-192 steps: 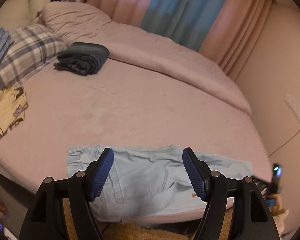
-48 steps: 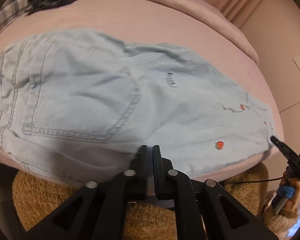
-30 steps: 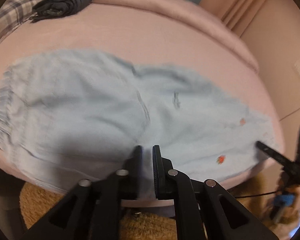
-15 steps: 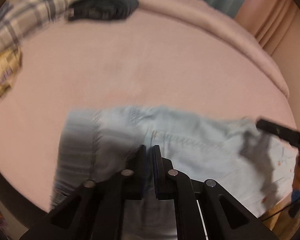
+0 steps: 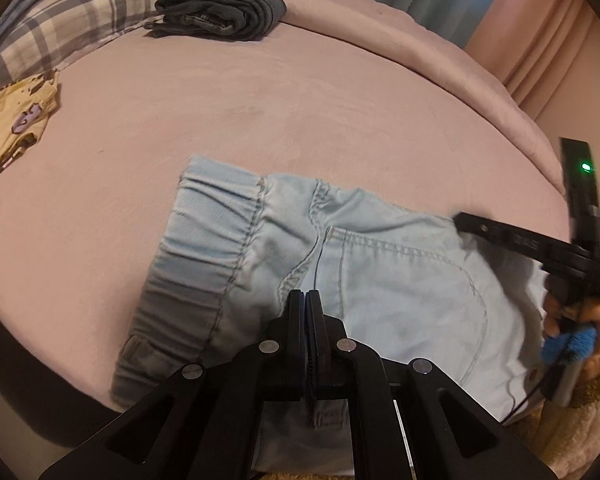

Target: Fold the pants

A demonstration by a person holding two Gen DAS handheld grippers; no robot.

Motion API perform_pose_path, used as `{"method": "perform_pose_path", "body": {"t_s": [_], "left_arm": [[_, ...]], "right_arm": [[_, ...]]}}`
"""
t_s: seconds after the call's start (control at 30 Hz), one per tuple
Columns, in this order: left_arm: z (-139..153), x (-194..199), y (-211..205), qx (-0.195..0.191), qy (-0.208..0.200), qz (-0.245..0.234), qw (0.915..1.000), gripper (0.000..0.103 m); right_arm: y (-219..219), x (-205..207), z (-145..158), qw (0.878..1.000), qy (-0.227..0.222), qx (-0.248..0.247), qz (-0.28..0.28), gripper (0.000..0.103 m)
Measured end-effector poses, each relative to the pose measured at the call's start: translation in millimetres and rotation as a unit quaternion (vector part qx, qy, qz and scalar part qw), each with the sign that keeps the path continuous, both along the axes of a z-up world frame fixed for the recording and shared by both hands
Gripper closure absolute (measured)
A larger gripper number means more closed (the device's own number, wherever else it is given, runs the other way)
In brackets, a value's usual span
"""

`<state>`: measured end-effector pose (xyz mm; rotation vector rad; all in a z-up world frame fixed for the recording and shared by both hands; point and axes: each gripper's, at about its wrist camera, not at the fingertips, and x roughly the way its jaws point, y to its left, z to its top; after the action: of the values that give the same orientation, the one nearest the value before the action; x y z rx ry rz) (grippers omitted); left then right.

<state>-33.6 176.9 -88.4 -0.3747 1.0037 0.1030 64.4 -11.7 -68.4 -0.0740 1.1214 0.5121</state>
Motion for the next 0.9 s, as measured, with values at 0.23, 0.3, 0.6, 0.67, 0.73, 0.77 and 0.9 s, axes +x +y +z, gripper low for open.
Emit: {"method": "perform_pose_path", "body": {"t_s": [0.23, 0.3, 0.6, 0.67, 0.73, 0.77, 0.9], "left_arm": [[13, 7, -7, 0.028, 0.031, -0.011, 0.999, 0.096], [27, 17, -3, 0.021, 0.018, -0.016, 0.9995, 0.096], [18, 61, 15, 0.001, 0.019, -0.003, 0.9998, 0.096], [7, 60, 14, 0.016, 0.019, 0.0, 0.9997, 0.096], [6, 51, 9, 0.038, 0.008, -0.012, 0.9992, 0.096], [5, 47, 6, 0.05, 0.003, -0.019, 0.9986, 0.096], [0, 36, 8, 0.055, -0.006, -0.027, 0.9981, 0.096]], "right_arm": [[-2, -5, 10, 0.998, -0.051, -0.049, -0.003, 0.094], [-9, -5, 21, 0.998, -0.054, -0.034, -0.015, 0.092], [-8, -25, 43, 0.999, -0.042, 0.014, -0.001, 0.091], [-2, -26, 25, 1.0, -0.027, -0.005, 0.004, 0.095], [2, -26, 8, 0.999, -0.039, -0.03, -0.002, 0.1], [3, -26, 5, 0.999, -0.044, -0.029, -0.004, 0.101], [1, -23, 5, 0.998, -0.051, -0.033, -0.018, 0.103]]}}
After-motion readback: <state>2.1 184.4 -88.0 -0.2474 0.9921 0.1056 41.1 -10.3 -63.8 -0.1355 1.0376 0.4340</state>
